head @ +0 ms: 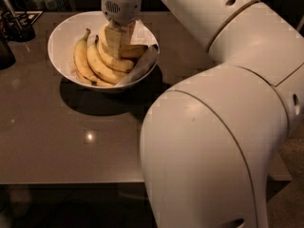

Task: Pick banana from white bowl

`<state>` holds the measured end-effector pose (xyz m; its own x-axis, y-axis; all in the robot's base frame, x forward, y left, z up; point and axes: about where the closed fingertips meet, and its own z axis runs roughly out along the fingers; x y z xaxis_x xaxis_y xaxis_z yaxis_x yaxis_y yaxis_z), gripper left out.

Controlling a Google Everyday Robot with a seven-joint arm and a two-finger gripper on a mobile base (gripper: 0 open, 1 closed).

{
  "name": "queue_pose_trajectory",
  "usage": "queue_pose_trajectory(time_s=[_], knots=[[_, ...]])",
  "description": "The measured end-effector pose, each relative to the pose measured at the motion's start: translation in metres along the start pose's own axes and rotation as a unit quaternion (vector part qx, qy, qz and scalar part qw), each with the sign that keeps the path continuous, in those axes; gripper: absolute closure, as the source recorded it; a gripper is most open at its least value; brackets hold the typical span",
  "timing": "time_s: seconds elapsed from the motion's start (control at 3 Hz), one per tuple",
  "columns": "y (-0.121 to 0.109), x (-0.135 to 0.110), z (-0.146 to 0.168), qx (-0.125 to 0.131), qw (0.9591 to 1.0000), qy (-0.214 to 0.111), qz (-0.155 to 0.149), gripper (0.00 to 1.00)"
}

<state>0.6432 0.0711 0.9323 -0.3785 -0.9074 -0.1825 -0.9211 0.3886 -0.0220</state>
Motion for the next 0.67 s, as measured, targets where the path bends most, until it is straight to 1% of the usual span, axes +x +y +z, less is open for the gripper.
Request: queue_pose_trajectory(time_s=[0.33, 0.67], knots=[[0.001, -0.006, -0.017, 0.010, 0.9981, -0.053, -0.030, 1.00], [0.013, -0.001, -0.050, 0.014, 0.9893, -0.120, -0.082, 1.00]])
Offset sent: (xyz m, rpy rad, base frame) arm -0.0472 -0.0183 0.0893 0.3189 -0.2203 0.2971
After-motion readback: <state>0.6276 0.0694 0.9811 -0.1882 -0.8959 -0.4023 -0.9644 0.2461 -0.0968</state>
